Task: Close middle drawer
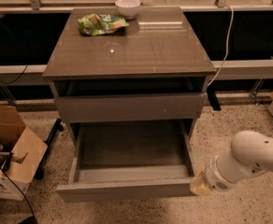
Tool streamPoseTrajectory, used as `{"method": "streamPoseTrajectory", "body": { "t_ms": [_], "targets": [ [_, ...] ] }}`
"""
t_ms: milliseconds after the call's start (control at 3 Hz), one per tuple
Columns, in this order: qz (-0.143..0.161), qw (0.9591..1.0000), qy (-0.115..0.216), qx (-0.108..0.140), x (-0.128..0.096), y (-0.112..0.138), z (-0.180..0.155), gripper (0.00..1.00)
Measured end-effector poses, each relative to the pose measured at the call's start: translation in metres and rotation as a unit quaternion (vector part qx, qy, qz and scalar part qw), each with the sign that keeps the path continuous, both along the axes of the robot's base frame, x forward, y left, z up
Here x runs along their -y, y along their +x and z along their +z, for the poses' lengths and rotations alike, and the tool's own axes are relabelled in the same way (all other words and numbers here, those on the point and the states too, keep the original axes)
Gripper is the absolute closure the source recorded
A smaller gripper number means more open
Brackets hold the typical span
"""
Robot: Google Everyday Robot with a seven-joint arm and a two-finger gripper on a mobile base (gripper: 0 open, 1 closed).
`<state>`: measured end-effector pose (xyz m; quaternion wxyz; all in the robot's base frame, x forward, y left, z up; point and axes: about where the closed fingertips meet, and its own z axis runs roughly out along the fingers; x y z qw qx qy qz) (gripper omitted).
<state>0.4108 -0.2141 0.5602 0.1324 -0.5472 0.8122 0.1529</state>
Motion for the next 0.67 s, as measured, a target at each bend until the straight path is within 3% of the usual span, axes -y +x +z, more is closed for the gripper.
{"method": "streamPoseTrajectory", "body": {
  "t_ms": [667],
  "targets": [
    [-0.002, 0.9995, 0.028, -0.016, -0.014, 0.022, -0.084, 1.00]
  ]
}}
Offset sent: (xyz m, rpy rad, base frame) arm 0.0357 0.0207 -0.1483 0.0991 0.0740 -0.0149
